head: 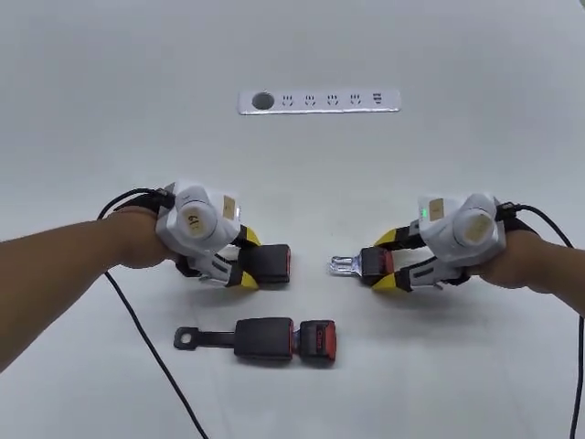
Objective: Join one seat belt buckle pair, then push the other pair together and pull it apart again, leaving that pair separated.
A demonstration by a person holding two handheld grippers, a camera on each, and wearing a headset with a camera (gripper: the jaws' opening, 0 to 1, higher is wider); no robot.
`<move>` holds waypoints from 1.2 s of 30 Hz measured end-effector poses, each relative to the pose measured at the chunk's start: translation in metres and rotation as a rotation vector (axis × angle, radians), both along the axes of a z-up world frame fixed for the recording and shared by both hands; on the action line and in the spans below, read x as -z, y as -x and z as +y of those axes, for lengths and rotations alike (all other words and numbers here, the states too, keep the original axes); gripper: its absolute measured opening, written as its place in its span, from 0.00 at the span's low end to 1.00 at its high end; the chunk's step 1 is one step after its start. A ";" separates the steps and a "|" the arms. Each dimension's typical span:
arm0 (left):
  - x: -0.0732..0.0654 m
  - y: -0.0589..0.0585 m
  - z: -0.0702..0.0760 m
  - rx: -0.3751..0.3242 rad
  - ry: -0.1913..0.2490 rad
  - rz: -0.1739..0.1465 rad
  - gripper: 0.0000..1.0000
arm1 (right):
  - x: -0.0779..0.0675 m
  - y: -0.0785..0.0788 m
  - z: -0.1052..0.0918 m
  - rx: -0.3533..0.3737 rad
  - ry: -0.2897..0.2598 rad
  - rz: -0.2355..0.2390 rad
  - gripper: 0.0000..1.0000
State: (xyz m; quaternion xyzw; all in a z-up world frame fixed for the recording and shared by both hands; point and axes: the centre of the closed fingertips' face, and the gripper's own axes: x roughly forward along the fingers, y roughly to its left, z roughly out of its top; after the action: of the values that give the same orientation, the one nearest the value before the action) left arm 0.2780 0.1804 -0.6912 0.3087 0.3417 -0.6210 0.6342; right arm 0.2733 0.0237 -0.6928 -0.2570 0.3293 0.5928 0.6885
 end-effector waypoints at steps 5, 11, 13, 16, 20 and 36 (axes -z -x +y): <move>0.000 -0.001 0.000 -0.002 0.001 0.001 0.33 | 0.001 -0.002 -0.008 -0.002 0.001 -0.001 0.34; -0.001 0.000 -0.001 -0.002 0.003 0.002 0.33 | 0.001 -0.003 -0.016 0.013 -0.001 -0.005 0.34; -0.001 0.000 -0.001 -0.002 0.003 0.002 0.33 | 0.002 -0.001 -0.019 0.015 -0.002 -0.004 0.34; -0.001 0.000 -0.001 -0.001 0.003 0.002 0.33 | 0.002 0.000 -0.021 0.017 -0.001 -0.003 0.34; -0.001 0.001 0.000 -0.003 0.003 0.003 0.34 | 0.002 0.002 -0.024 0.017 0.002 -0.004 0.34; 0.000 0.004 0.000 -0.012 0.010 -0.003 0.34 | 0.001 0.009 -0.033 0.026 0.029 -0.008 0.35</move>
State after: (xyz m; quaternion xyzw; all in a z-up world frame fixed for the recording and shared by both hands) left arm 0.2742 0.1800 -0.6912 0.3043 0.3395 -0.6185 0.6400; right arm 0.2646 -0.0095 -0.6935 -0.2650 0.3385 0.5782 0.6935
